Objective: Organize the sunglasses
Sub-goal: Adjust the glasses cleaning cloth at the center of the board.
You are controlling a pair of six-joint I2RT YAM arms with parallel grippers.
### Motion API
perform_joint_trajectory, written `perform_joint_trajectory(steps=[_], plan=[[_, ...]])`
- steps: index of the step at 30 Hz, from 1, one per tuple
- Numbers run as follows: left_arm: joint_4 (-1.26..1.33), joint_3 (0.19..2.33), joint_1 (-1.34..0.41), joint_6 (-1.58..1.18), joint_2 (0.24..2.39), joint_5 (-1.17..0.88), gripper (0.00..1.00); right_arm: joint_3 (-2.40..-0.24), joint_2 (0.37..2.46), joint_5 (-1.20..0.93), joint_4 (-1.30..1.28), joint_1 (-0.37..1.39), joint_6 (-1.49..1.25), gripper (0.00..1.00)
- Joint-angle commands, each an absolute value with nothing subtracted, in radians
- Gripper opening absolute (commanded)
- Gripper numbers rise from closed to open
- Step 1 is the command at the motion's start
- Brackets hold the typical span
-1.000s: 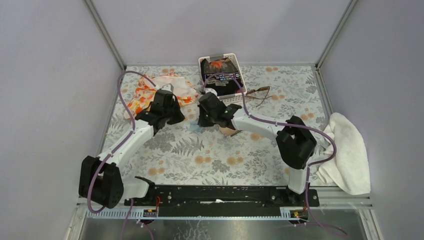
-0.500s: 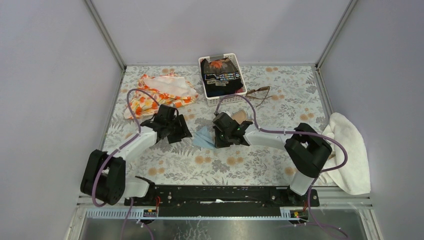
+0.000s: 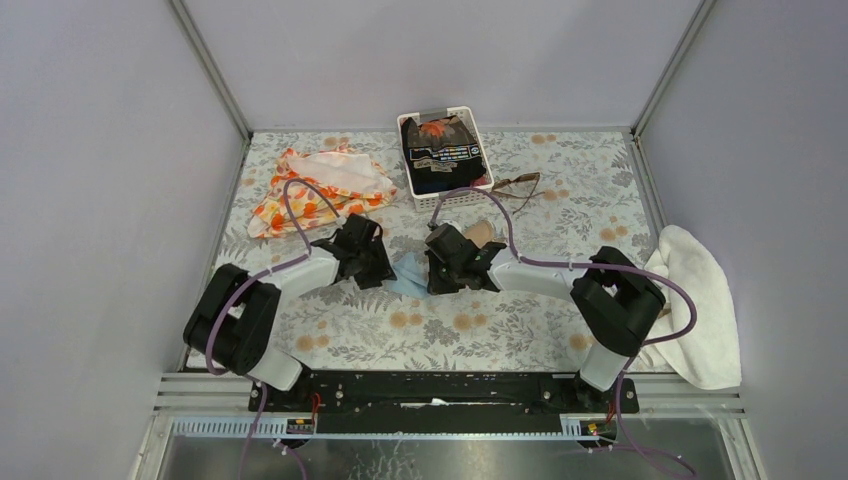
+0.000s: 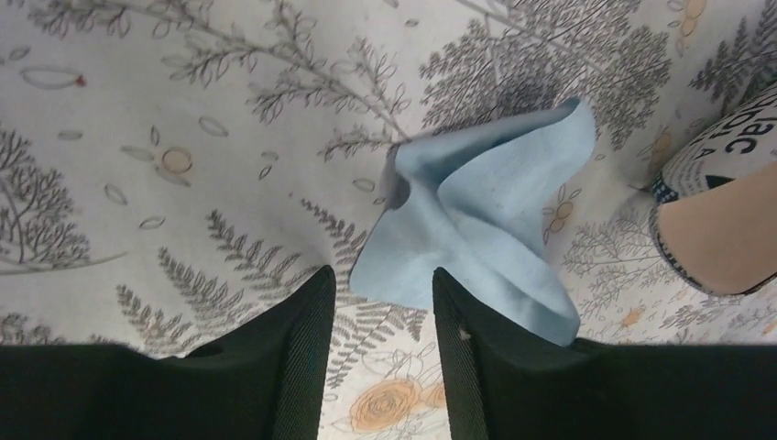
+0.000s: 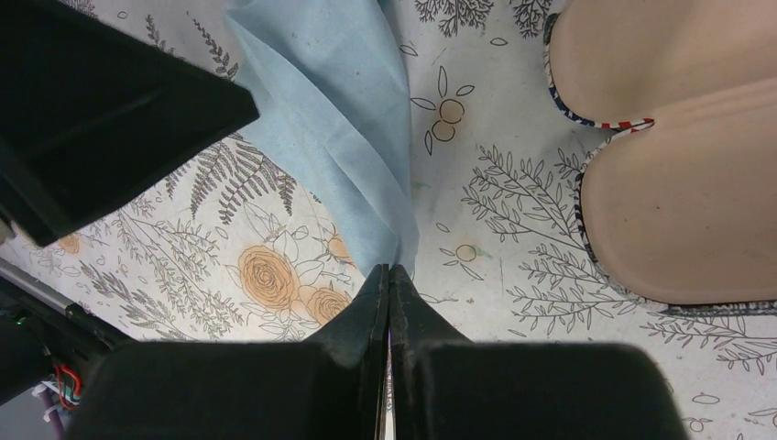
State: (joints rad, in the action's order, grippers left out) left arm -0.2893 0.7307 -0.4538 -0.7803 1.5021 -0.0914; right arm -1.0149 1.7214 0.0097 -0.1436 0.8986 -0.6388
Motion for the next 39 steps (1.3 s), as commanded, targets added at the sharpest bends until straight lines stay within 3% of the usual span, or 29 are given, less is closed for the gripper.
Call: perform_joint_trajectory(steps=[1, 11, 18, 31, 39], plan=[[-0.195, 0.724, -0.465, -0.824, 1.568, -0.040, 0.46, -1.001, 1.663, 0.035, -0.127, 0.908, -0.658, 0.00], [-0.170, 0.731, -0.477, -0.841, 1.610, -0.062, 0.24, -1.007, 1.664, 0.036, -0.126, 0.908, -0.660, 0.00], [-0.191, 0.744, -0.479, -0.841, 1.580, -0.059, 0.00, -1.011, 1.667, 0.033, -0.126, 0.907, -0.660, 0.00], [-0.377, 0.889, -0.431, -0.744, 1.395, -0.063, 0.00, -1.079, 1.632, 0.011, -0.137, 0.890, -0.665, 0.00], [-0.481, 1.097, -0.311, -0.628, 1.401, -0.069, 0.00, -1.384, 1.757, -0.031, -0.208, 0.831, -0.612, 0.00]])
